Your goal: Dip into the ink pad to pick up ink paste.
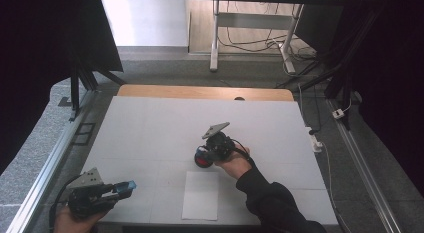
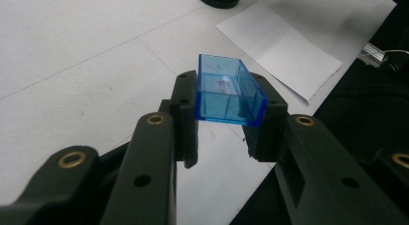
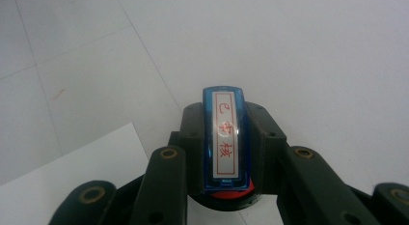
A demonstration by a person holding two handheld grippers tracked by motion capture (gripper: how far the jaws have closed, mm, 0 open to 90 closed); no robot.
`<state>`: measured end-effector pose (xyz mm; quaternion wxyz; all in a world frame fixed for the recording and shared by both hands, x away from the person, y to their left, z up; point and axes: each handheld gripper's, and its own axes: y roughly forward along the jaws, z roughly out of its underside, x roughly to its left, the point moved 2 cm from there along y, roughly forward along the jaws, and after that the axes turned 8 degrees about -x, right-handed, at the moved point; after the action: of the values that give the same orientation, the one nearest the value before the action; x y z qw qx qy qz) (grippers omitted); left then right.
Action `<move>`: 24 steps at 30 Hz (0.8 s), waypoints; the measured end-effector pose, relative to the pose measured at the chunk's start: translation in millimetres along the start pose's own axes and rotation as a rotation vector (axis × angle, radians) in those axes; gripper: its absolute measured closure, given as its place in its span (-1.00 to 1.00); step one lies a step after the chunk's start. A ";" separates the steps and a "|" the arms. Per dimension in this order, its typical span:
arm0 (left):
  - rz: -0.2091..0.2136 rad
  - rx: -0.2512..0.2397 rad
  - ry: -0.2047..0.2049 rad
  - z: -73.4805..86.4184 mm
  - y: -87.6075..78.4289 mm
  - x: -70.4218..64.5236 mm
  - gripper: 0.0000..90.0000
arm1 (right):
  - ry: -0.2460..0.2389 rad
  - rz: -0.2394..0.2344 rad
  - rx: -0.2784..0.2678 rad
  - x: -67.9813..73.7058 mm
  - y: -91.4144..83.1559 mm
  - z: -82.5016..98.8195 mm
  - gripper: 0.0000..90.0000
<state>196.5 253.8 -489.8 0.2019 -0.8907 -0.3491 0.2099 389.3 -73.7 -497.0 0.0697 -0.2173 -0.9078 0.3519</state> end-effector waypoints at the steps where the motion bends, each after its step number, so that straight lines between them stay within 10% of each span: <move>1: 0.000 0.001 0.000 0.0 0.1 0.0 0.52 | 0.006 -0.003 0.002 -0.7 -0.3 0.1 0.60; 14: -0.001 0.003 0.001 0.0 0.4 -0.1 0.52 | 0.079 -0.053 -0.025 -10.4 -0.8 3.8 0.60; 24: -0.003 0.006 0.003 -0.2 0.9 -0.4 0.52 | -0.009 0.006 -0.003 0.9 0.0 1.2 0.61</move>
<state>196.7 252.9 -490.0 0.2057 -0.8898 -0.3494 0.2092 388.2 -74.0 -497.9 0.0645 -0.2186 -0.9079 0.3518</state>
